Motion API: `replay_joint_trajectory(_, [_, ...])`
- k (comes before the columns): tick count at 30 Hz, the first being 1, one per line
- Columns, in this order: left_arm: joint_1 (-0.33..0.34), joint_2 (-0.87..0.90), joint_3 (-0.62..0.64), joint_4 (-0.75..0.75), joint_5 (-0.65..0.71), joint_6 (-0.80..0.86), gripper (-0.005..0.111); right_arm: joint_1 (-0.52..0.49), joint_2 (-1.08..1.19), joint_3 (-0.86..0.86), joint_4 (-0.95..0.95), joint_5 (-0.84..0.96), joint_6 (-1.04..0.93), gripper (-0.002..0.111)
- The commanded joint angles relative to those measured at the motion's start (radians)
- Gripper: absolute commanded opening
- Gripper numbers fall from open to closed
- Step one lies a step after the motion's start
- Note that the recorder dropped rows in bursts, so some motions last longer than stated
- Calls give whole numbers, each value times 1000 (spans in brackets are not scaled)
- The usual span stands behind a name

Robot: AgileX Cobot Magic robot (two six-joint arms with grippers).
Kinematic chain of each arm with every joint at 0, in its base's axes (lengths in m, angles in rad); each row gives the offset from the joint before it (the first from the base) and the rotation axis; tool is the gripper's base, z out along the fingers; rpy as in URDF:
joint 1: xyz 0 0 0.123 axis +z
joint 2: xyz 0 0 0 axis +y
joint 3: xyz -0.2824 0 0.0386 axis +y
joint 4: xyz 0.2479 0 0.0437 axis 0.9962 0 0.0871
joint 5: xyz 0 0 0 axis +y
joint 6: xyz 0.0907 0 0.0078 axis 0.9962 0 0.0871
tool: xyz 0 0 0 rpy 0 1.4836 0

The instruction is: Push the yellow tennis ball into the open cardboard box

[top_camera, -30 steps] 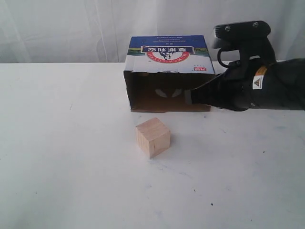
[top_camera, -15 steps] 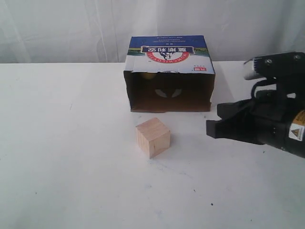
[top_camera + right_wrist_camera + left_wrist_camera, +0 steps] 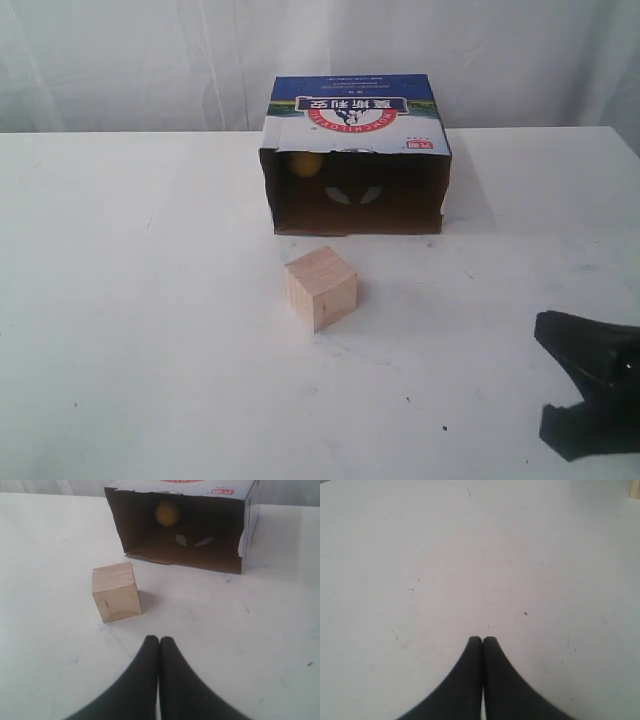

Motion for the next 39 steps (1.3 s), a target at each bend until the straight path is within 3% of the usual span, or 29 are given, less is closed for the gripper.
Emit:
replay_joint_trajectory(1, [-5, -5, 4, 3, 10, 2, 0, -1, -117, 75, -7, -17, 5, 0])
replay_joint_trajectory(16, [-5, -5, 4, 3, 10, 2, 0, -74, -366, 144, -7, 41, 5, 0])
replay_joint_trajectory(24, [-5, -5, 4, 3, 10, 2, 0, -91, -455, 144, -9, 176, 5, 0])
replay_joint_trajectory(35, [-5, -5, 4, 3, 10, 2, 0, -93, -475, 144, -9, 176, 5, 0])
replay_joint_trajectory(39, [-5, -5, 4, 3, 10, 2, 0, -148, -537, 144, -9, 176, 5, 0])
